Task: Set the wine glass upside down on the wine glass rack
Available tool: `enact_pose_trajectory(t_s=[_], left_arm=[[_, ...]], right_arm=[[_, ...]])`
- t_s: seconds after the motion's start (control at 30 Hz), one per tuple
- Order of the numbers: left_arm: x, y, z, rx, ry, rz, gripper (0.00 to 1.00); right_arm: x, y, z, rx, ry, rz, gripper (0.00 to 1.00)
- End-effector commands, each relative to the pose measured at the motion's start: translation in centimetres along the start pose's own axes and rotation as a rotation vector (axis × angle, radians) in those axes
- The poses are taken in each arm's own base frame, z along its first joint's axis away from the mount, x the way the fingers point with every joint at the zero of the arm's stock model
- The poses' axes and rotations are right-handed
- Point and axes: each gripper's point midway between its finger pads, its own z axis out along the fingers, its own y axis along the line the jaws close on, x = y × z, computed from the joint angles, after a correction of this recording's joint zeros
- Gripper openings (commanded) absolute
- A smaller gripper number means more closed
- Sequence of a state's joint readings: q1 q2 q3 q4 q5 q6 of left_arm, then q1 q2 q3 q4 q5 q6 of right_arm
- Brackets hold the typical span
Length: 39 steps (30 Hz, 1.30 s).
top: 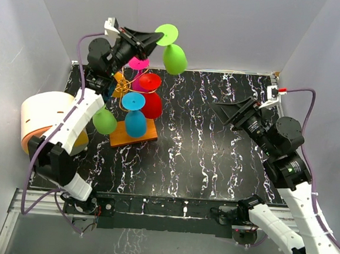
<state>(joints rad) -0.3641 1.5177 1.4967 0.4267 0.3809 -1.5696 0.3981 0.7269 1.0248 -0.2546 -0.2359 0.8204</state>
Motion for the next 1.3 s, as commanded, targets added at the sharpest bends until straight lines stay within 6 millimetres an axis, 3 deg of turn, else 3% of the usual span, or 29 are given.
enact_pose_trajectory(t_s=[0.0,0.17,0.33,0.57,0.8,0.93,1.07,1.27], left_arm=[[-3.4,-4.8,-0.2,0.112,-0.023,0.037,0.00],[-7.2,-5.1,-0.3,0.107,-0.076,0.064,0.00],[-12.4,-5.0,-2.5,0.079,-0.191,0.095,0.00],[-19.4,-5.0,-7.8,0.076,-0.314,0.110,0.00],[-25.4,-4.5,-14.6,0.003,-0.438,0.144,0.00],[-26.7,-3.1,-18.3,-0.026,-0.473,0.119,0.00],[-27.5,-2.8,-23.7,-0.024,-0.539,0.125,0.00],[-25.4,-0.9,-25.4,-0.171,-0.546,0.088,0.00]], right_arm=[[-0.7,1.5,0.3,-0.062,-0.010,-0.009,0.66],[0.6,0.9,0.3,-0.075,0.014,0.032,0.66],[0.7,0.9,0.2,-0.077,0.013,0.047,0.66],[0.9,0.8,0.3,-0.078,0.022,0.049,0.67],[1.3,0.4,0.4,-0.076,0.030,0.044,0.71],[1.3,0.2,0.5,-0.070,0.028,0.042,0.72],[1.6,-0.1,0.6,-0.063,0.032,0.040,0.72],[1.9,-0.4,1.2,-0.064,0.046,0.039,0.72]])
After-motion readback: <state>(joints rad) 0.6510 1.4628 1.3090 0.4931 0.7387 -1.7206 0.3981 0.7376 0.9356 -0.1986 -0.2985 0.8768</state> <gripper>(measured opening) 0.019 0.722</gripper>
